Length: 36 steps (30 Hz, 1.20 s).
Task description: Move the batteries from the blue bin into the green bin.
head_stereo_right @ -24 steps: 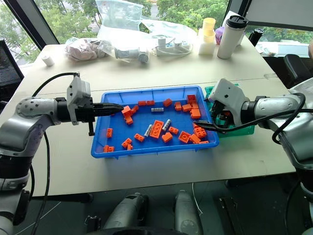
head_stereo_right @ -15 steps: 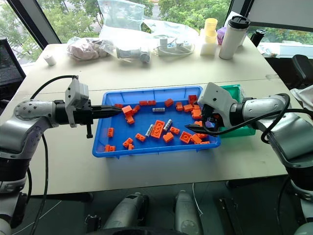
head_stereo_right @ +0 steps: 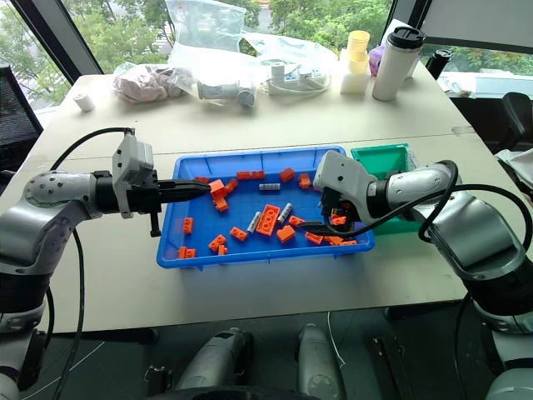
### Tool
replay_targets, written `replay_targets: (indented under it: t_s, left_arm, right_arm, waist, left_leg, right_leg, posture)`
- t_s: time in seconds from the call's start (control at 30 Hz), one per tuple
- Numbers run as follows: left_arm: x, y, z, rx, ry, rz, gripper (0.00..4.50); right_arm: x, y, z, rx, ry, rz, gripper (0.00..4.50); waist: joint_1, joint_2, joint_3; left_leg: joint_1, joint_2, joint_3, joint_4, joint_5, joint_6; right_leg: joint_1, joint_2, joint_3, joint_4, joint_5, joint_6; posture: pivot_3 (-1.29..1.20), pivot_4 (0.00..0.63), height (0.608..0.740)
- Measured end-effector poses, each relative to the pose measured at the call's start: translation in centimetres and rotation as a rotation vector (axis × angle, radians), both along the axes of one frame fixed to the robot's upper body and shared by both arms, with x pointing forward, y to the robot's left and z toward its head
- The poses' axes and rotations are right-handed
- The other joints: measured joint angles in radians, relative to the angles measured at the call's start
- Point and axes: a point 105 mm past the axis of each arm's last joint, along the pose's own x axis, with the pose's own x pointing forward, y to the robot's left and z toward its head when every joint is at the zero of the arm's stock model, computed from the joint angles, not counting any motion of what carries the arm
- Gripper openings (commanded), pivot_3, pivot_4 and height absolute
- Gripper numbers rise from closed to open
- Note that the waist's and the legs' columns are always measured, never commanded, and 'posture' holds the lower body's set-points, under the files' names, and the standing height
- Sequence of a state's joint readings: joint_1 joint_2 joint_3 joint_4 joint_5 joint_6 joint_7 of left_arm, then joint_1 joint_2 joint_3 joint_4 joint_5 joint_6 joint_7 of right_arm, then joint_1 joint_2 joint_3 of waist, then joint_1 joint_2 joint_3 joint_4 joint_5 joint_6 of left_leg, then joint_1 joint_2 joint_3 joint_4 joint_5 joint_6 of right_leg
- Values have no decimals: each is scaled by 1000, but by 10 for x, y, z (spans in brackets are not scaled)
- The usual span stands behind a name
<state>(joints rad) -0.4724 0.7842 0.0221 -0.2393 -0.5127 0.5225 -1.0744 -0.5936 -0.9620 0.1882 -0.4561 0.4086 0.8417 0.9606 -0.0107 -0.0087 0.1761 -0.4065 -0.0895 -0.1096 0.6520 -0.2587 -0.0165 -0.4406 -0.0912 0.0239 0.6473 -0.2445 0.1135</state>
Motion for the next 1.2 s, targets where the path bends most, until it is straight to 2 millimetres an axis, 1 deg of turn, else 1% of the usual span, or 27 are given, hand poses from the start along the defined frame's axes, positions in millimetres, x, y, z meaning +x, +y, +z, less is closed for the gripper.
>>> replay_targets:
  t_s: [0.17,0.4,0.47,0.5,0.57,0.67,0.73,0.8,1.0,1.2]
  left_arm:
    - [1,1,-1,0,9,9,0]
    - [1,1,-1,2,11,14,0]
    - [2,1,0,1,9,19,0]
    - [2,1,0,0,7,18,0]
    - [2,1,0,-1,6,23,0]
    - [3,1,0,-4,2,36,0]
    - [2,1,0,-3,1,37,0]
    - [1,1,-2,-3,4,39,0]
    - [0,3,-7,-5,15,56,0]
    - [-2,4,-6,-6,7,57,0]
  right_arm:
    - [2,3,2,-1,-6,8,4394]
    - [4,27,3,30,9,53,4394]
    - [10,42,0,59,37,60,4394]
    - [12,53,-3,69,60,74,4394]
    - [14,67,-11,70,98,89,4394]
    - [20,86,-24,44,131,95,4394]
    - [22,94,-32,13,145,101,4394]
    - [25,97,-41,-30,146,95,4394]
    - [39,91,-65,-150,140,43,4394]
    - [40,100,-72,-155,154,48,4394]
  waist:
    - [0,0,0]
    - [-1,0,0]
    - [-5,0,0]
    - [-6,0,0]
    - [-4,0,0]
    - [-2,0,0]
    - [-1,0,0]
    - [-3,0,0]
    - [-5,0,0]
    - [-6,0,0]
  left_leg:
    - [0,0,0,0,0,0]
    - [0,0,0,0,0,0]
    - [0,0,0,0,0,0]
    - [0,0,0,0,0,-1]
    - [0,0,-1,-1,1,-2]
    - [-1,0,-1,0,2,-4]
    - [-1,0,-1,0,2,-4]
    - [-1,0,-1,0,2,-4]
    - [-1,0,-1,-1,3,-5]
    - [0,0,-1,-1,4,-7]
  right_leg:
    - [0,0,0,0,0,0]
    - [0,0,0,0,0,0]
    - [0,1,0,0,0,0]
    - [-1,1,0,1,0,0]
    - [-1,1,0,1,0,0]
    - [-1,0,0,1,0,0]
    - [-1,0,0,1,0,0]
    - [-2,0,0,1,0,0]
    - [-2,1,0,1,0,0]
    - [-2,1,0,1,0,0]
  posture:
    - [0,150,740]
    - [0,150,740]
    - [0,150,740]
    - [0,150,740]
    - [0,150,740]
    - [0,150,740]
    - [0,150,740]
    - [0,150,740]
    - [0,150,740]
    - [0,150,740]
